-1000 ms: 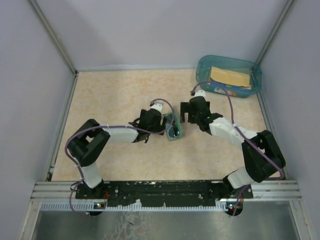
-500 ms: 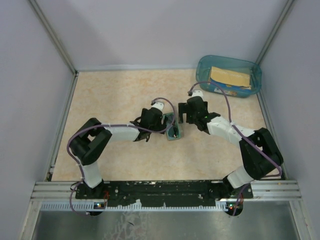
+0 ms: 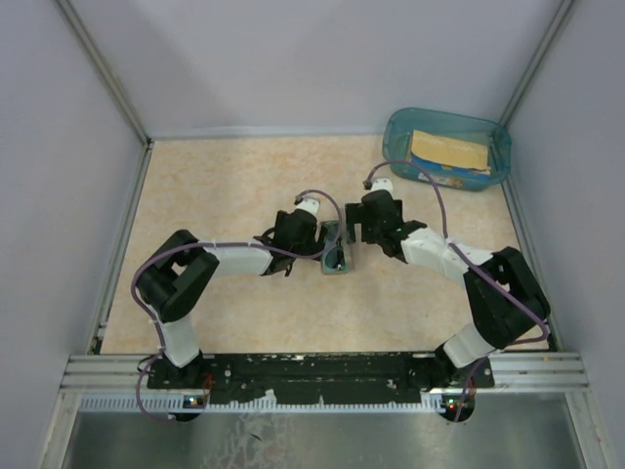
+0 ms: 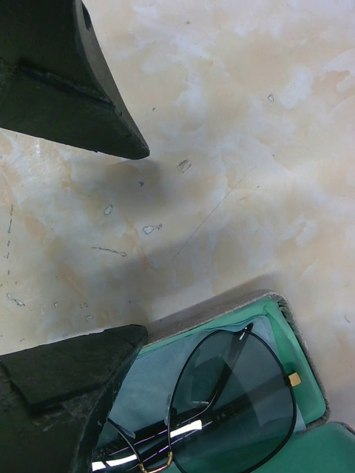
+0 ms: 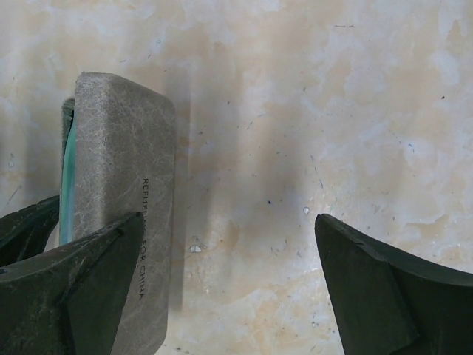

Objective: Organize the sunglasses
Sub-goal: Close the sunglasses case at the center of the board.

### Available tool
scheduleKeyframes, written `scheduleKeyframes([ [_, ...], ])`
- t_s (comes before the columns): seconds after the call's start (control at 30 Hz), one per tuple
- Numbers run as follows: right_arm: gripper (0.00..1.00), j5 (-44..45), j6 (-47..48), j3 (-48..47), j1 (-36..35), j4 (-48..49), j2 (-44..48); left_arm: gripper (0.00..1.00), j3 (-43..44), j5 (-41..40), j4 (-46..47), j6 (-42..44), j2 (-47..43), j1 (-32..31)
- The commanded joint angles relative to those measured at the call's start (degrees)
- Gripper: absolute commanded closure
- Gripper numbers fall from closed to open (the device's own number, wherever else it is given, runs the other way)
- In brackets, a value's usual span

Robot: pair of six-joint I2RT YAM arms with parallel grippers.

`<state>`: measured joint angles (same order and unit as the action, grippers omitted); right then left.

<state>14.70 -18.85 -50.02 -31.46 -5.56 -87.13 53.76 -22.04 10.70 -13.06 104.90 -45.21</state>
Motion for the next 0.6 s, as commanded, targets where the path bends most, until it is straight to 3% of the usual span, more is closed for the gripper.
scheduleKeyframes([
  [0.0,0.01,-1.81,-0.62,-2.85,-1.63,2.86,-0.53,0.00,1.70,1.51,1.63,-0.11,1.16,-0.14],
  [0.57,0.01,-0.18,-0.51,-5.86,-4.14,1.39,-3.66,0.00,1.53,2.18,2.30,-0.19,1.42,-0.10],
])
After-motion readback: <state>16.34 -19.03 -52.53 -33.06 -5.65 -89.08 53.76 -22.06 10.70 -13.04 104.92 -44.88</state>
